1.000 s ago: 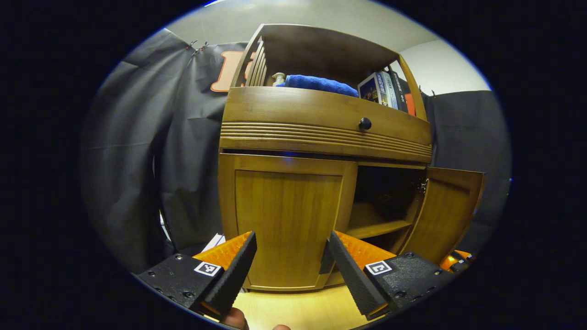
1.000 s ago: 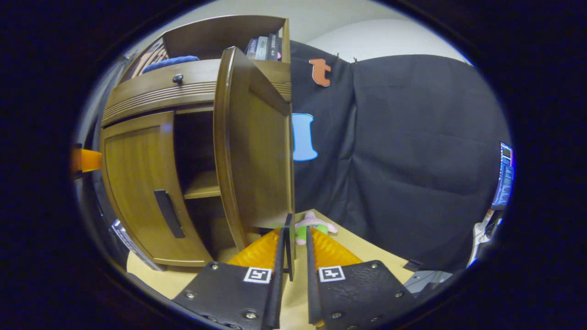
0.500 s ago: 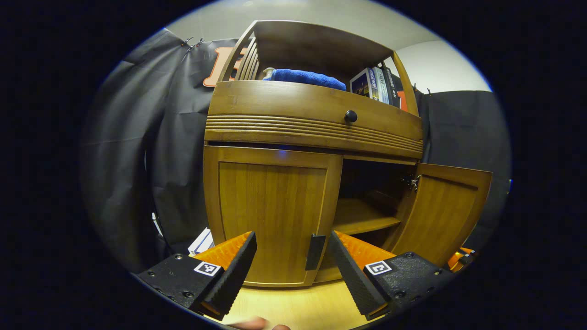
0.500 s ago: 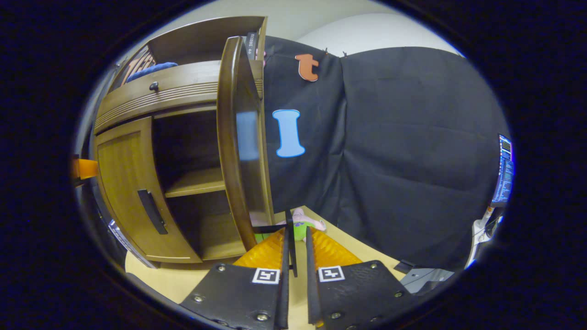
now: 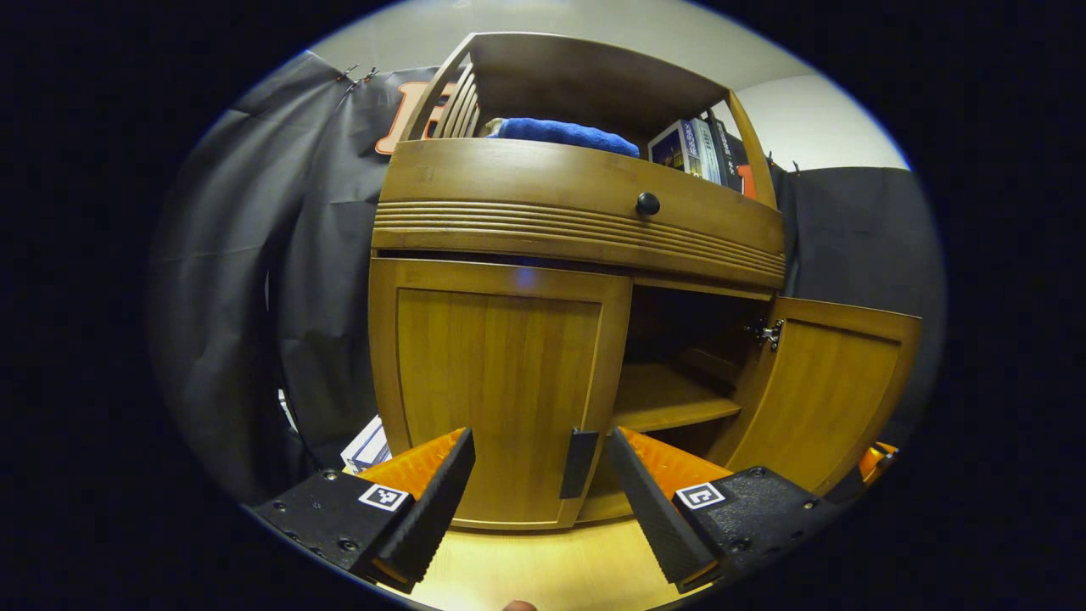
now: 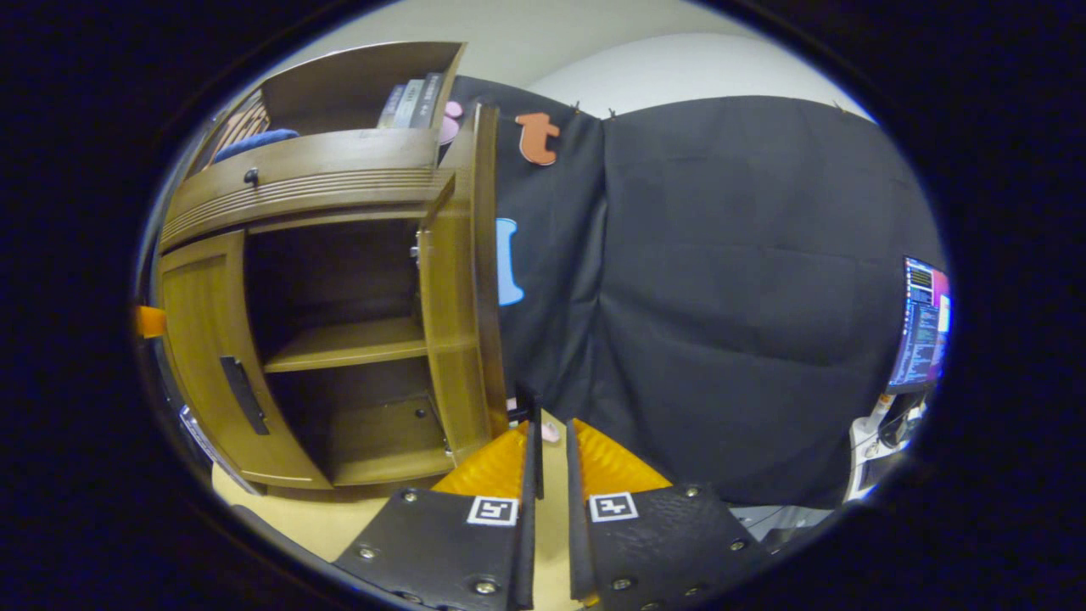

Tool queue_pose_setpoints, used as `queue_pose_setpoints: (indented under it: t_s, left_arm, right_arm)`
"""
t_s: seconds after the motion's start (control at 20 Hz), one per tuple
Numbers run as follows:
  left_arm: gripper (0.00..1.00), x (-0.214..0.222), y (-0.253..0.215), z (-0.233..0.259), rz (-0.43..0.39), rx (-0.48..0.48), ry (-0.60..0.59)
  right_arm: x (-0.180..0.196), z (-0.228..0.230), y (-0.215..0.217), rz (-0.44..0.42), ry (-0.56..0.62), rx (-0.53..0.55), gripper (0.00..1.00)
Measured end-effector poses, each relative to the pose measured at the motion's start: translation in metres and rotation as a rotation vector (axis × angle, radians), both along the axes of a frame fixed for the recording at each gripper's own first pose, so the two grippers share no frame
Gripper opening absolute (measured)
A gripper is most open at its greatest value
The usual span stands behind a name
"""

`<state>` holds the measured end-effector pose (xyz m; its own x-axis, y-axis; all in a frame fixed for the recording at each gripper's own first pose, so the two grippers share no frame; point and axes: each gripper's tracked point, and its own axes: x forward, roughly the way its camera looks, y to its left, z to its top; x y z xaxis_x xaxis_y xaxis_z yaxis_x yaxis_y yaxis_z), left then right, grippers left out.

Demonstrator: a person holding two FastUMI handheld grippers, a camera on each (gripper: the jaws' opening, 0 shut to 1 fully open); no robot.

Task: Open the right door of the double-door shoe cabinet with the right hand, and open the left door with the left hand.

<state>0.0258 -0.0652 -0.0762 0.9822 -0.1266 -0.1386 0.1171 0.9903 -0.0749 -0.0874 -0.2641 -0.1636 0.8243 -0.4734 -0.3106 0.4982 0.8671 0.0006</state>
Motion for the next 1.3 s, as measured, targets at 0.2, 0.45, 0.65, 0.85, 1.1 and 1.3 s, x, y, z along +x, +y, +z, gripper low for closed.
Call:
queue_pose_setpoints:
  t_s: [0.2,0.45,0.65,0.85,1.1,1.3]
  left_arm:
    - [0.98,0.016,-0.018,-0.011,-0.029,0.007,0.019]
    - [0.94,0.051,-0.033,-0.031,-0.022,0.013,0.036]
    - [0.94,0.085,-0.037,-0.054,0.020,0.012,0.059]
    - [0.95,0.104,-0.044,-0.079,0.034,0.012,0.094]
    - [0.79,0.118,-0.055,-0.091,0.037,-0.010,0.081]
    - [0.65,0.121,-0.056,-0.093,0.039,0.017,0.064]
  right_arm:
    - [-0.009,0.012,-0.009,-0.007,-0.011,-0.019,0.17]
    - [-0.037,0.037,-0.021,-0.040,-0.027,-0.049,0.17]
    - [-0.065,0.051,-0.044,-0.114,-0.014,-0.081,0.17]
    - [-0.084,0.057,-0.060,-0.175,0.019,-0.106,0.17]
    - [-0.085,0.061,-0.068,-0.187,0.049,-0.145,0.17]
    - [-0.076,0.055,-0.066,-0.168,0.061,-0.142,0.16]
